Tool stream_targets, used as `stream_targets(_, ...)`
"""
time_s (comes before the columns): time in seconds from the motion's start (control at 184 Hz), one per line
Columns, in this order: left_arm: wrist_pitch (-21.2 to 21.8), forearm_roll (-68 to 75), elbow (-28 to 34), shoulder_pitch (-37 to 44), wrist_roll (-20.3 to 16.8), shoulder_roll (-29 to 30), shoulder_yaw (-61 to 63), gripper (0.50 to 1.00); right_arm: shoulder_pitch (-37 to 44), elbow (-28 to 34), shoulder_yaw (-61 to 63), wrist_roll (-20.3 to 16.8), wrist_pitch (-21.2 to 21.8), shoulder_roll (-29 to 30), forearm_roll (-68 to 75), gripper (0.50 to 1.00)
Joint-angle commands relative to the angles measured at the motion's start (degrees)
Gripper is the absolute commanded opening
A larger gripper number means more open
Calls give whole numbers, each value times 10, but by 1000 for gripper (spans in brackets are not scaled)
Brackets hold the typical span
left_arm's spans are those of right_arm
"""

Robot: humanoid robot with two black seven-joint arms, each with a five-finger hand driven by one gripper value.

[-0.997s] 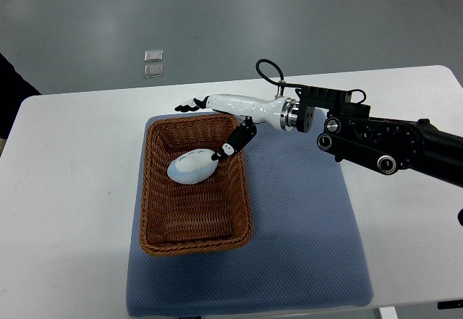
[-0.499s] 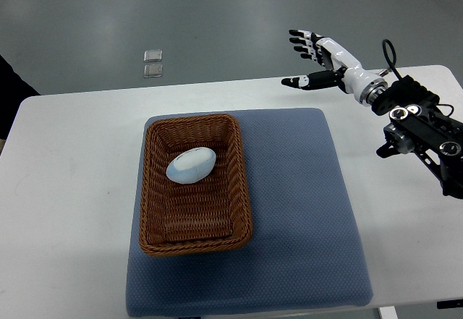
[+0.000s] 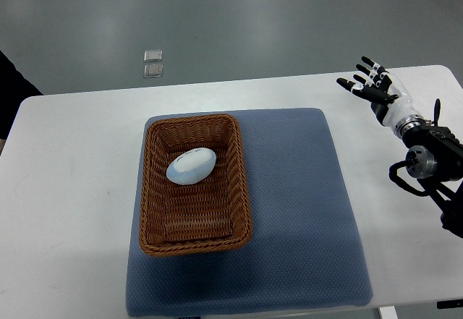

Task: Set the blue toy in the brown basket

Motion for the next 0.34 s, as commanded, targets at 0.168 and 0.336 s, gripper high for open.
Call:
stream_targets(0.168, 0, 0, 0, 0, 0, 0, -1, 1000, -11, 5, -2, 6, 30, 9, 4, 911)
stream_targets(0.336, 0, 0, 0, 0, 0, 0, -1, 1000, -11, 5, -2, 6, 63, 9, 2, 911)
